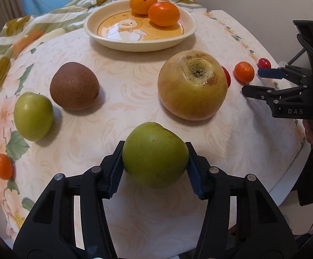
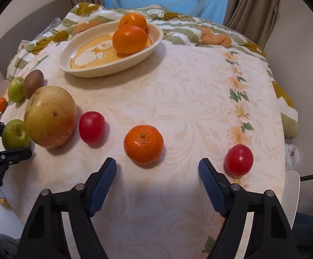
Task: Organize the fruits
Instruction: 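Close the right tool on a small tangerine while the left tool lifts the green apple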
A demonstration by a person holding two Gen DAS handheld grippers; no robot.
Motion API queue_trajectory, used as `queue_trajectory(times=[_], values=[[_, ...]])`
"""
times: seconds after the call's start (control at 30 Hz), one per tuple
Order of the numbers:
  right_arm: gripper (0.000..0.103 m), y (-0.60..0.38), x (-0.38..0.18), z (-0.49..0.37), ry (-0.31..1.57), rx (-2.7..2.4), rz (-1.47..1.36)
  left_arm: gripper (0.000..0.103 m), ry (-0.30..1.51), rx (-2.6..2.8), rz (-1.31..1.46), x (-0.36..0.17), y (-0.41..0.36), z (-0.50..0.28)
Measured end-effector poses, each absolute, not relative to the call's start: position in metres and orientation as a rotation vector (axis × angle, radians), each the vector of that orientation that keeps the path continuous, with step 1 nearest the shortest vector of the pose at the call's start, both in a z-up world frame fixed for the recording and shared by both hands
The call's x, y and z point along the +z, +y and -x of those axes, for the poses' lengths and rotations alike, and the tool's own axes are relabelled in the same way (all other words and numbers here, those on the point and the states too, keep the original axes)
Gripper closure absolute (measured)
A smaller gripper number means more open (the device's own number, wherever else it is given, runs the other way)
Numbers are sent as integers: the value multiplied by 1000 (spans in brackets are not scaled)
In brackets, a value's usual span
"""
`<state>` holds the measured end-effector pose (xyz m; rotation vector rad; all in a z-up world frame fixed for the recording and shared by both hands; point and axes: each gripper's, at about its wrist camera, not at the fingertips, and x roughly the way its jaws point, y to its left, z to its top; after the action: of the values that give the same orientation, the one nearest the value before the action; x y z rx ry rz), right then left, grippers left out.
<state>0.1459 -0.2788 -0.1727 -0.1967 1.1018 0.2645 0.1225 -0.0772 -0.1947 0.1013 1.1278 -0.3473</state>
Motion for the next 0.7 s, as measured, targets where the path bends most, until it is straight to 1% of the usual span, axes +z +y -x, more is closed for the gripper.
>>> queue_trajectory(times=[0.03,0.13,0.27,0.33,0.47,0.57,0.67,0.7], values=[[34,-278,-173,-146,1106,270,199,44,1127,-344,-99,-195,-76,-122],[39,-274,-175,-147,1115,280,220,44,1129,-335,-84,-194,-71,-121],[41,-272,-175,-149,1111,287,225,44,1129,-322,-71,-194,-64,-120],[44,-271,-174,-151,1114,294,219,44,1128,-314,-69,-194,-61,-119],[48,-271,-174,-154,1111,293,218,44,1129,-296,-51,-194,-54,-117],[53,-269,-173,-157,1106,298,212,44,1130,-280,-47,-194,-51,-117],[61,-266,-173,-161,1098,298,206,44,1127,-270,-46,-194,-51,-117],[69,-266,-172,-161,1093,300,203,44,1127,-267,-45,-194,-51,-117]])
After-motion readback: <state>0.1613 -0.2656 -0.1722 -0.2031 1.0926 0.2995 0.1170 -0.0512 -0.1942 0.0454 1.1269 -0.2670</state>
